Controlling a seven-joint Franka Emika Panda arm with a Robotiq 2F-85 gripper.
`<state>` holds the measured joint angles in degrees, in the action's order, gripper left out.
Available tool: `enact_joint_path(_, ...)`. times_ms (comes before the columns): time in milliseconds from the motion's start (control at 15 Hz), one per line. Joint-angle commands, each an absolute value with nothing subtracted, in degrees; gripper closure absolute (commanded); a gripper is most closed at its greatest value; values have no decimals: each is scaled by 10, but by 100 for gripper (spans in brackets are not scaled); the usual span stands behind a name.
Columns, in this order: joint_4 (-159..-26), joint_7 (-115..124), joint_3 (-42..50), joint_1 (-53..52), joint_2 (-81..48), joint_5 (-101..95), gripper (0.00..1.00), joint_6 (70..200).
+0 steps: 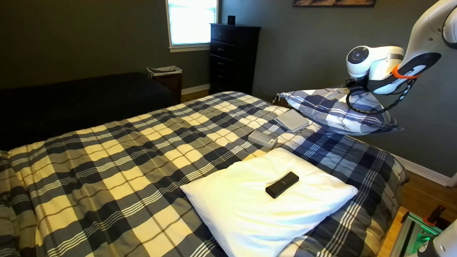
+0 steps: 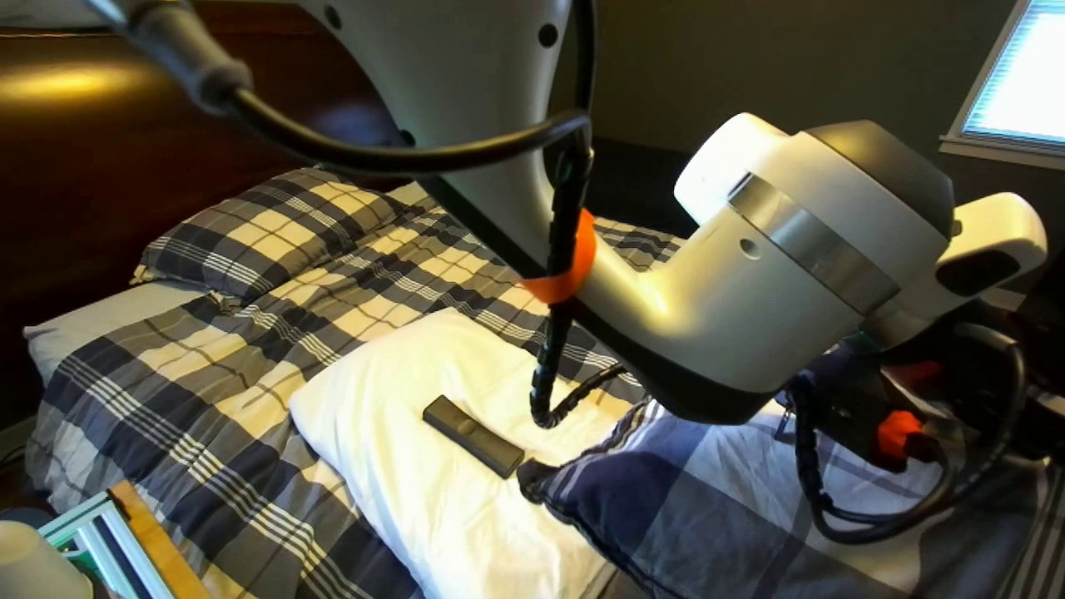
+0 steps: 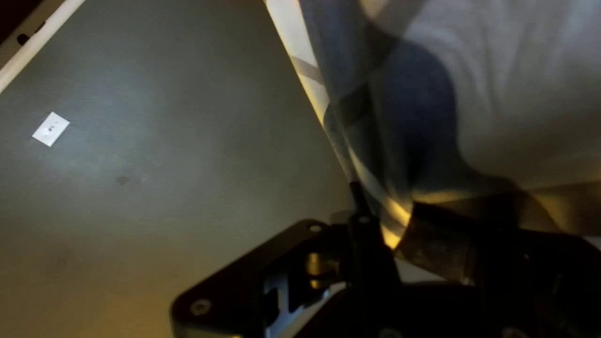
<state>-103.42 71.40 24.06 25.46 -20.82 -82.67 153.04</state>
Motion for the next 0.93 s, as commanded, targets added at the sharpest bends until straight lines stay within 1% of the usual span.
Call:
enact_joint_path(0, -1002, 742, 249, 257, -222, -860, 99, 1543)
enact_joint_path(867, -954, 781, 270, 267, -273, -889, 99, 1540)
